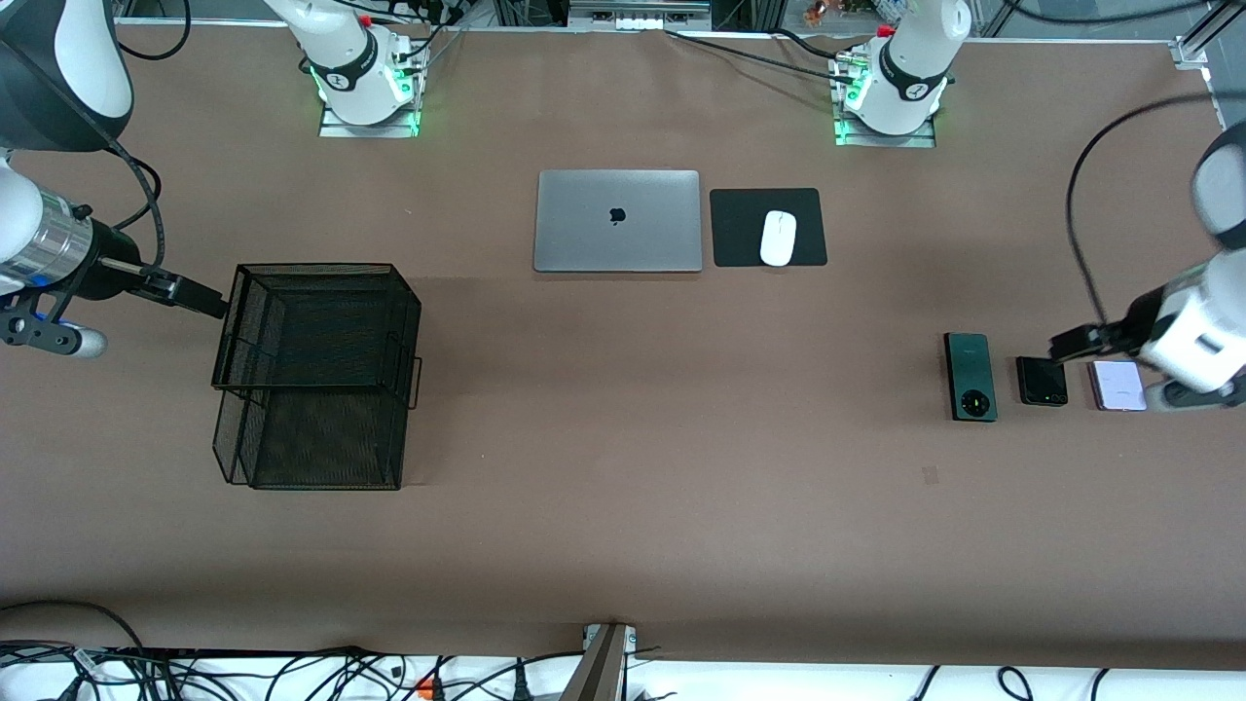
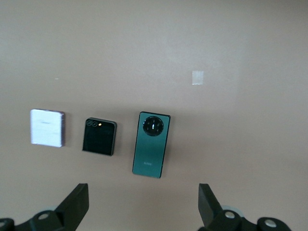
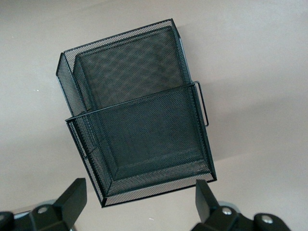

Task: Place phones with both arms
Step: 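Lower the left gripper and grasp the green phone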

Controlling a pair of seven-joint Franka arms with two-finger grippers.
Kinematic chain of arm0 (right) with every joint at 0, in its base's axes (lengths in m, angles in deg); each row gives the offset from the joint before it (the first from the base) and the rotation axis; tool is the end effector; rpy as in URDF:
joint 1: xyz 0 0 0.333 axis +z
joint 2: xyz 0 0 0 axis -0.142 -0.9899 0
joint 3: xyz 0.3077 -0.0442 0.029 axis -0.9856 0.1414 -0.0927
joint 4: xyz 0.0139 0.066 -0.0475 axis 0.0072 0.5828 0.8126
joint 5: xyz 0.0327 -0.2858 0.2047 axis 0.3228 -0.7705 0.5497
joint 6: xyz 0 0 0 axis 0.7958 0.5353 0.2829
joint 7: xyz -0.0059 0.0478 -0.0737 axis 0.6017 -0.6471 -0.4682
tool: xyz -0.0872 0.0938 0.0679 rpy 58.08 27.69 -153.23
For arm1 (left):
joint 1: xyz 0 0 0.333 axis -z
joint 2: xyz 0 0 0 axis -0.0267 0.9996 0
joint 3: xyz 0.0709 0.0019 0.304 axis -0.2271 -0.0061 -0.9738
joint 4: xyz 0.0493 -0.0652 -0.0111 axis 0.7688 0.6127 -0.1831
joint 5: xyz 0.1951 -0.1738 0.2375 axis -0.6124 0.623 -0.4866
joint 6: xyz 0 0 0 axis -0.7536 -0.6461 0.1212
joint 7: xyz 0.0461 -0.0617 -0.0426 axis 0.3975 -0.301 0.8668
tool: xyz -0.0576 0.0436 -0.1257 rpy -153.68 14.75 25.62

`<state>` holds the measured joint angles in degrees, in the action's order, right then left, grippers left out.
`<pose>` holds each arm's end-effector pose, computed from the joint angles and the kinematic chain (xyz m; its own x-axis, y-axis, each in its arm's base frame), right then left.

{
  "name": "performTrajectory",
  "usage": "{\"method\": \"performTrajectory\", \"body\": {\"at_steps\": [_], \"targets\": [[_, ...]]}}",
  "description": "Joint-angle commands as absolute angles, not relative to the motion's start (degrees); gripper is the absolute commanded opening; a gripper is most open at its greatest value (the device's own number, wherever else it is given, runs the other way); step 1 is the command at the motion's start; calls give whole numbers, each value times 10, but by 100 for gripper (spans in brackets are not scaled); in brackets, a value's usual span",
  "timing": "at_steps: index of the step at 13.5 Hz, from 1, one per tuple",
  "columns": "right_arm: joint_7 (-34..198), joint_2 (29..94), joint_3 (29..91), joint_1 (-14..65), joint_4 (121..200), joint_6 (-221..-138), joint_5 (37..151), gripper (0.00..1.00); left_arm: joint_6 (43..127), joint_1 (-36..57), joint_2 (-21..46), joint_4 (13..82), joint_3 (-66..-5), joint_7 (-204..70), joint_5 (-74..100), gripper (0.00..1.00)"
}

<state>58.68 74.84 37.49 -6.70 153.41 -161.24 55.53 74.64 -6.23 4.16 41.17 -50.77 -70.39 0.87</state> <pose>0.5620 0.0098 0.4892 0.9589 -0.2720 -0.0805 -0.2732 -0.9619 -0.0040 0.5944 0.0593 0.4093 0.9893 0.1207 -0.0815 0.1176 -0.9922 -0.0422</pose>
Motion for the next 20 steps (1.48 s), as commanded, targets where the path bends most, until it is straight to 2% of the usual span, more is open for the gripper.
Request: {"method": "performTrajectory", "body": {"at_steps": [1,7,14,20], "targets": [[576,744,372,-69,1519,-1597,558,100,791,-66,77,424,-505,-714,-1,100],[576,744,372,-69,1519,-1597,558,100,1044,-89,96,601,-505,-769,-12,100],[576,744,371,-69,1519,-1596,559,100,1190,-95,131,692,-500,-797,-12,100],[576,744,371,-69,1519,-1596,559,100,1249,-95,153,719,-501,-806,-13,100]]}}
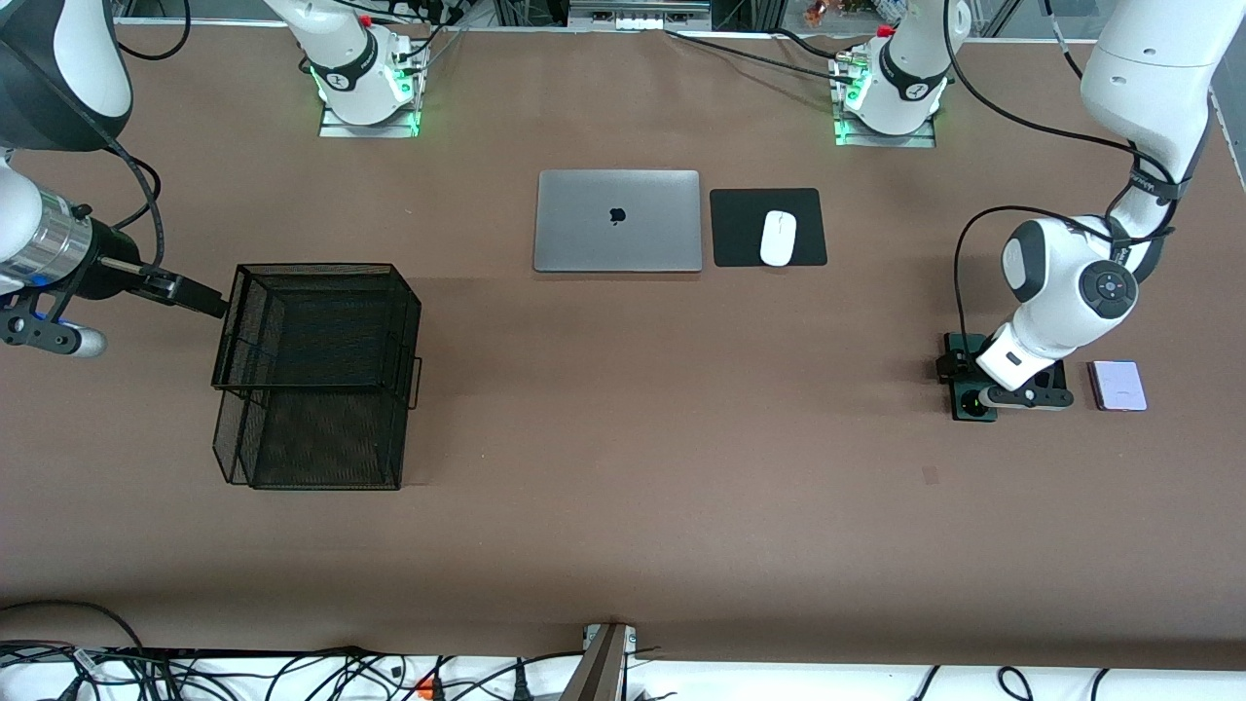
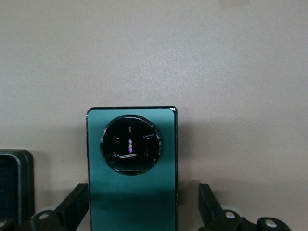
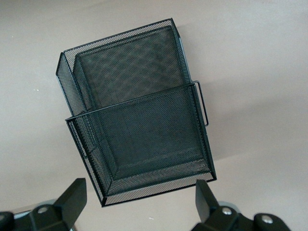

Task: Place phones with both arms
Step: 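Lower the left gripper and grasp the green phone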

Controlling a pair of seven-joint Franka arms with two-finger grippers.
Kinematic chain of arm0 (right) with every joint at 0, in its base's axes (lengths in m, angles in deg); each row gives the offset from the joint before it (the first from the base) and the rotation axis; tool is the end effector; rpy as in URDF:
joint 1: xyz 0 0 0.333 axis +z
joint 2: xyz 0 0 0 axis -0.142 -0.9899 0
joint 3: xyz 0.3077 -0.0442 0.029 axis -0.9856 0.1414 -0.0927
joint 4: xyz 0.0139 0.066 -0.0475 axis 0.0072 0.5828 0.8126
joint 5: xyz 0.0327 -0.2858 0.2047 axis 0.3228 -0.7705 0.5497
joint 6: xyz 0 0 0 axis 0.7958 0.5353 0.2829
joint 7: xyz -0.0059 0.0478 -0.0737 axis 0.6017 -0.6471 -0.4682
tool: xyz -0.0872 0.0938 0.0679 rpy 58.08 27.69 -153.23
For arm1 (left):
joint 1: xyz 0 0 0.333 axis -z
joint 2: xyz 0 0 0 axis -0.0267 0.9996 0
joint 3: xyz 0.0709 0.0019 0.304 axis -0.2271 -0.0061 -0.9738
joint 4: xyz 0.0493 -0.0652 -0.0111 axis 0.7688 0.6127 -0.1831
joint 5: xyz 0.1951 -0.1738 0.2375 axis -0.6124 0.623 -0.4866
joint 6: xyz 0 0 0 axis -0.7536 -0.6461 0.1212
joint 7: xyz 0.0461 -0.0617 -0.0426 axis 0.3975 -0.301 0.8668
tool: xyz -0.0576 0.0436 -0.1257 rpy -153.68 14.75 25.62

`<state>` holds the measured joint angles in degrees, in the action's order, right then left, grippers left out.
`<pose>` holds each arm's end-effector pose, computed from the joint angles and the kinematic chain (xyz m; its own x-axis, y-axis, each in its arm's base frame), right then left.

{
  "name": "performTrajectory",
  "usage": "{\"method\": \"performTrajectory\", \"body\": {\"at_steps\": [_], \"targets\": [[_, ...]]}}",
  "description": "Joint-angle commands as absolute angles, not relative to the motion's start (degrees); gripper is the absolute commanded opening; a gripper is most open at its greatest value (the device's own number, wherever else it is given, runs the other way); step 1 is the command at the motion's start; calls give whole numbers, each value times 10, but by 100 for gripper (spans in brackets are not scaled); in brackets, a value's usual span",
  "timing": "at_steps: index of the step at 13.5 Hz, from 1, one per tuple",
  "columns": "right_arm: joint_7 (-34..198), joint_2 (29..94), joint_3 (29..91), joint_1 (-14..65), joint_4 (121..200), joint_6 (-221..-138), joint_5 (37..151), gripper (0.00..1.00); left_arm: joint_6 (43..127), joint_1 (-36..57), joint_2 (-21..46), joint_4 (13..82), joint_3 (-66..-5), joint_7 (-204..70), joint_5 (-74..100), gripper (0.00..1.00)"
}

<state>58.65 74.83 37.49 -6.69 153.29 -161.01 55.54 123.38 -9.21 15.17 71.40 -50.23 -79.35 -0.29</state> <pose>0.5617 0.0098 0.4897 0.9586 -0.2724 -0.0825 -0.2736 -0.9618 -0.0035 0.5446 0.0671 0.1634 0.9981 -0.0390 0.0475 -0.0385 -0.9992 -0.0124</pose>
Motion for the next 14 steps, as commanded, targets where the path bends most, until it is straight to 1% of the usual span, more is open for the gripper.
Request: {"method": "performTrajectory", "body": {"at_steps": [1,6,9,11,12,14], "targets": [[576,744,372,-69,1519,-1596,559,100,1249,-95,153,719,-501,-809,-13,100],[575,744,372,-68,1519,-1596,559,100,1250,-107,161,714,-501,-830,-12,100],[575,744,372,-68,1519,-1596,559,100,1290,-107,179,718,-501,-829,-12,100],[575,744,372,-68,1519,-1596,559,100,1290,-107,179,718,-501,-829,-12,99],[575,744,371,-68,1519,-1596,559,100,1290,-108,182,716,-501,-830,-12,80],[575,744,372,-68,1519,-1596,559,100,1289,-109,183,714,-501,-831,-12,33]]}}
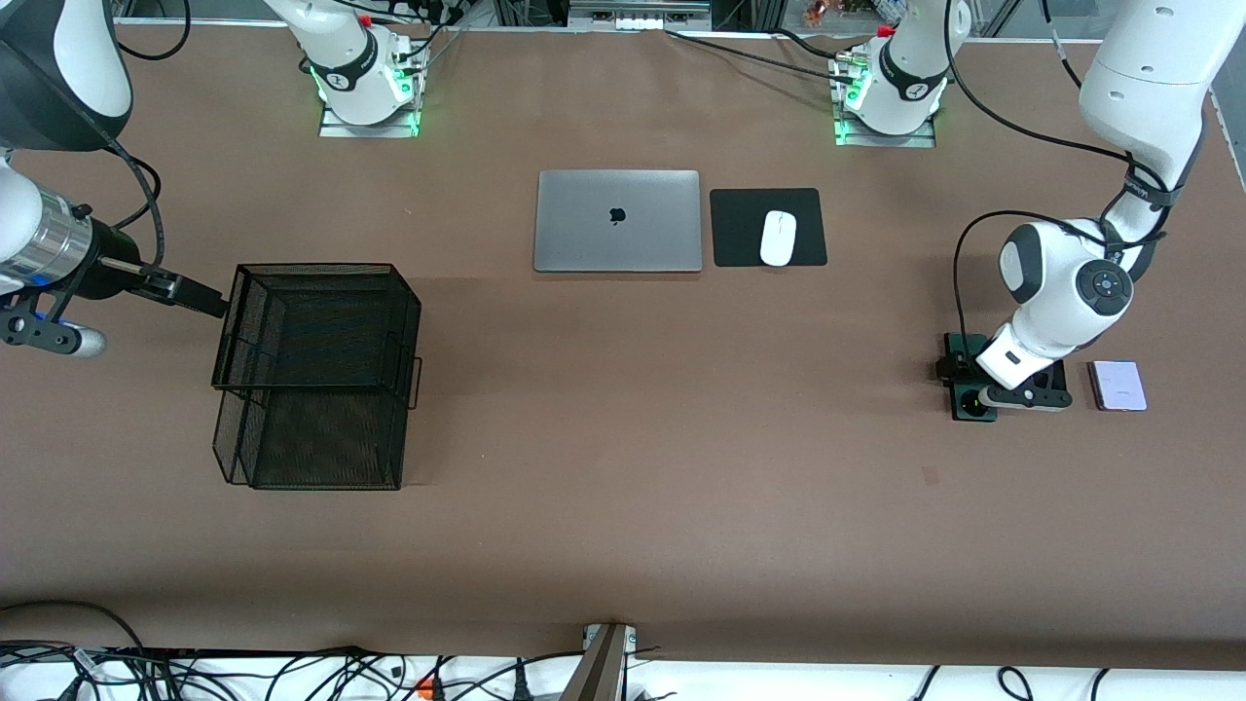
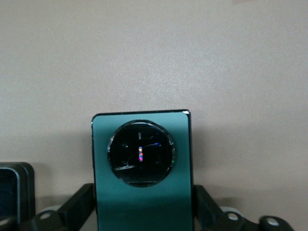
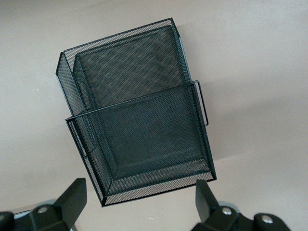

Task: Place phones with both arms
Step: 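Lower the left gripper and grasp the green phone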

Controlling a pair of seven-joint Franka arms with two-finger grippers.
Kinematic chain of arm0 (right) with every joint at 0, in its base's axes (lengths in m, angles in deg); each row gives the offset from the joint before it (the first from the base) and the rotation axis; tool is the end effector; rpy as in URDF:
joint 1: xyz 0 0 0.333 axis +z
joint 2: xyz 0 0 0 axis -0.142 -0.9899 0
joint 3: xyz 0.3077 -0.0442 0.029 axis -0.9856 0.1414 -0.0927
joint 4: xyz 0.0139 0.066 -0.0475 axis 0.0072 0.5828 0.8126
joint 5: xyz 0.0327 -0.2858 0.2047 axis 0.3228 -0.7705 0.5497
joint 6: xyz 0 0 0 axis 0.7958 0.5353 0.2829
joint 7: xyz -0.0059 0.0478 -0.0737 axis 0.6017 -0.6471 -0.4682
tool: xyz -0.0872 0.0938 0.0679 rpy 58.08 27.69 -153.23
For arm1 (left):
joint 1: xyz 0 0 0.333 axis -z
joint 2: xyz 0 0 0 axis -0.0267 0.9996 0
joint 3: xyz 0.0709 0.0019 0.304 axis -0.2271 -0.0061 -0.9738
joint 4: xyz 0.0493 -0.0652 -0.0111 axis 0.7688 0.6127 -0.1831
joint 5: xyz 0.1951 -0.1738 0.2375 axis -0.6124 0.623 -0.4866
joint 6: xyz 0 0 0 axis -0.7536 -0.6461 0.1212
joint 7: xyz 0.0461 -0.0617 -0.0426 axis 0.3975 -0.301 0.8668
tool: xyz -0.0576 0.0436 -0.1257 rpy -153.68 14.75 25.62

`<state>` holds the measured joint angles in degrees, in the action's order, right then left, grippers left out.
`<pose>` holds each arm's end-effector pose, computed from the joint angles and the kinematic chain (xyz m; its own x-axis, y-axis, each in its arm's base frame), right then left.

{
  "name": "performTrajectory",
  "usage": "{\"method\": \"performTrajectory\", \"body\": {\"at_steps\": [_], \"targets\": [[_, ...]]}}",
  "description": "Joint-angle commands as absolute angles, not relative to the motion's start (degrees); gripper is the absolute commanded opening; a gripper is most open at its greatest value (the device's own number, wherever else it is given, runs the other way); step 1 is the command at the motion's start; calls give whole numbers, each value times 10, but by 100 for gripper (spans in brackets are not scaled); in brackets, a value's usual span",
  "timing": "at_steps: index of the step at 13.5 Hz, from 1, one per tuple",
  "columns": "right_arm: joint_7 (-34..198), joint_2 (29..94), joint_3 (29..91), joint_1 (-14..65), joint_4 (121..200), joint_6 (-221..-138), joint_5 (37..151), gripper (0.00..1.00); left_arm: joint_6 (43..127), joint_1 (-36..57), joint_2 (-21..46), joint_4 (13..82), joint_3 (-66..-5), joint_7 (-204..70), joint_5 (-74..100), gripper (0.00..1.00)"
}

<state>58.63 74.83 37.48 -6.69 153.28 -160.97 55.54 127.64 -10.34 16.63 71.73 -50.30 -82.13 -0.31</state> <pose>0.5616 0.0099 0.4897 0.9586 -0.2725 -0.0830 -0.2737 -0.9618 -0.0033 0.5466 0.0780 0.1548 0.9936 -0.0677 0.0899 -0.0663 -0.9976 -0.0186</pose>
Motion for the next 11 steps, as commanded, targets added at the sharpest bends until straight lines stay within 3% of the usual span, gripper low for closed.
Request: {"method": "performTrajectory", "body": {"at_steps": [1,2,4,7,11], "targets": [[575,744,372,-68,1519,-1596,559,100,1287,-109,183,711,-501,-832,-12,13],[575,744,372,-69,1519,-1596,559,100,1286,-109,182,709,-501,-831,-12,1],[575,744,372,-68,1519,-1596,559,100,1258,-105,182,687,-500,-829,-12,0],[575,744,372,-68,1519,-1596,559,100,1115,-89,181,584,-484,-817,-7,0],[575,744,372,-68,1519,-1596,559,100,1091,-8,182,548,-484,-712,-4,0]]}}
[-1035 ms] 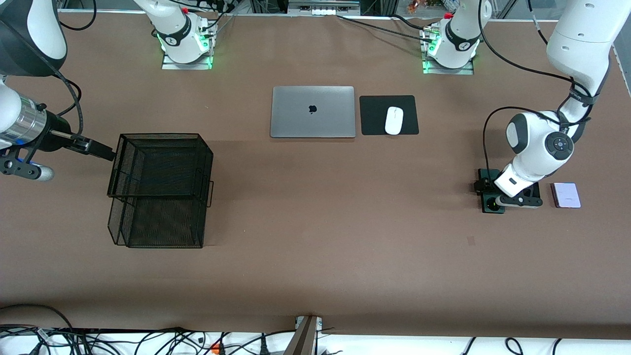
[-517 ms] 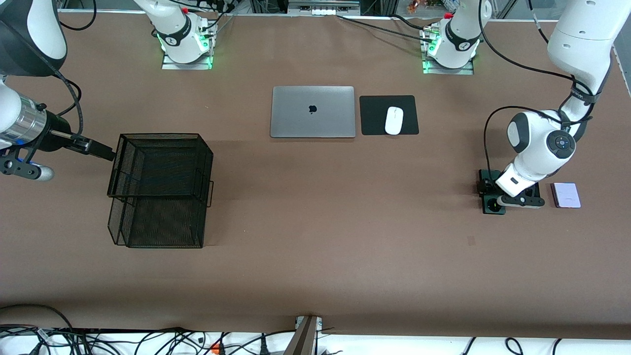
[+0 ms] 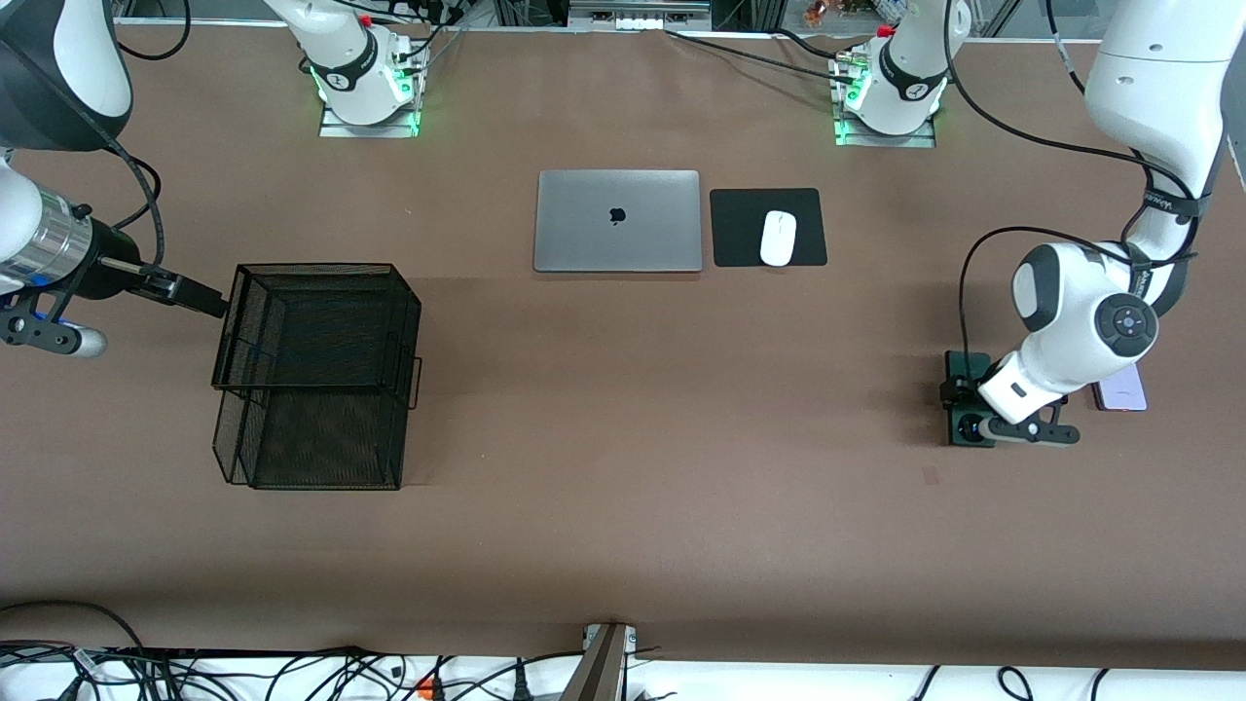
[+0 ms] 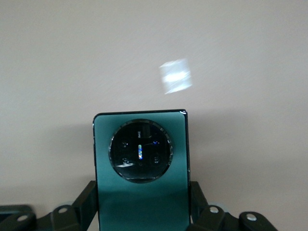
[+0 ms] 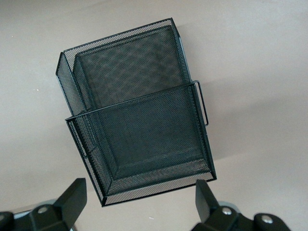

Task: Place phones with both arms
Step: 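Carry the green phone with the left gripper beside the laptop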

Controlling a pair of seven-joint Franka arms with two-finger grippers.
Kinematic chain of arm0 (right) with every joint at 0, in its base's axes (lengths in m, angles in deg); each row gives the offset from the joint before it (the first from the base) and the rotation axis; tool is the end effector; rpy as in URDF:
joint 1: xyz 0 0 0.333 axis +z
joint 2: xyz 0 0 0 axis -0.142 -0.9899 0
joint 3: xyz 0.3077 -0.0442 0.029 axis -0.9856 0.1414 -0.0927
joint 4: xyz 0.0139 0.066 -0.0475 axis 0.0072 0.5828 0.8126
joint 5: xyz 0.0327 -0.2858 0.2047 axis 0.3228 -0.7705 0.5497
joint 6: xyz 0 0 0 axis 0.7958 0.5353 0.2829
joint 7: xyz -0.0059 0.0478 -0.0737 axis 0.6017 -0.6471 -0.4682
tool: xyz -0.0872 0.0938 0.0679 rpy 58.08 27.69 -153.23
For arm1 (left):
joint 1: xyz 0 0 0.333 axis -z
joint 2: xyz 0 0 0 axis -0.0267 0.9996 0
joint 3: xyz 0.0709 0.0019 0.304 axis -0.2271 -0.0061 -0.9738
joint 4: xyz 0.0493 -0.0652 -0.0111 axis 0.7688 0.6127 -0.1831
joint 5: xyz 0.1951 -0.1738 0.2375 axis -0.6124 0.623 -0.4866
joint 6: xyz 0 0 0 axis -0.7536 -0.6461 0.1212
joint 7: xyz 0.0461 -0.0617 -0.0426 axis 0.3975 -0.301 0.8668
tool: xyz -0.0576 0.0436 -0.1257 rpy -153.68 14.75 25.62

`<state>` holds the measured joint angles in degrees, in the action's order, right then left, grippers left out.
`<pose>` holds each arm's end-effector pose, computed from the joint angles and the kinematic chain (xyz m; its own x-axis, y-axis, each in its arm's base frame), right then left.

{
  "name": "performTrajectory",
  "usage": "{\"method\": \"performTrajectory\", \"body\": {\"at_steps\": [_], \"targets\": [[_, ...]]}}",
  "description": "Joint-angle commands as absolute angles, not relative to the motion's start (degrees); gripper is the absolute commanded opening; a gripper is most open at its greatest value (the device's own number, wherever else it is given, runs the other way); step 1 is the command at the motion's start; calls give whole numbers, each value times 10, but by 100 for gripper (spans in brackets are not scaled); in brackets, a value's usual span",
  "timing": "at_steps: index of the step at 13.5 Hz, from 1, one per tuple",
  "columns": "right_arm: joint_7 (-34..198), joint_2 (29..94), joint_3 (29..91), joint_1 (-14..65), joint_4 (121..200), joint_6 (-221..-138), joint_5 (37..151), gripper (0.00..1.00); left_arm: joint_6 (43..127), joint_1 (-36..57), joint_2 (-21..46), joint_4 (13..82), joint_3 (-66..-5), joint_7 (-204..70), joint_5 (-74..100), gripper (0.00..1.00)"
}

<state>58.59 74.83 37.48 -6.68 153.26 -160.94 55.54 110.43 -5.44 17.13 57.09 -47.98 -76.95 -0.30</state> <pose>0.5616 0.0100 0.4899 0.9584 -0.2730 -0.0832 -0.2742 -0.9617 -0.0032 0.6064 0.0168 0.2117 0.9955 -0.0861 0.0402 -0.0861 -0.9963 -0.0023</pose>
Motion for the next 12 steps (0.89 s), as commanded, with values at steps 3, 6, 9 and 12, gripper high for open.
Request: {"method": "performTrajectory", "body": {"at_steps": [3,6,9,12], "targets": [[575,744,372,-68,1519,-1596,559,100,1056,92,182,525,-484,-566,-5,0],[575,744,372,-68,1519,-1596,559,100,976,200,210,443,-484,-409,-10,0],[575,744,372,-68,1519,-1596,559,100,969,289,283,345,-484,-296,-10,0],[575,744,372,-68,1519,-1595,559,100,970,346,328,295,-484,-251,-6,0]]}}
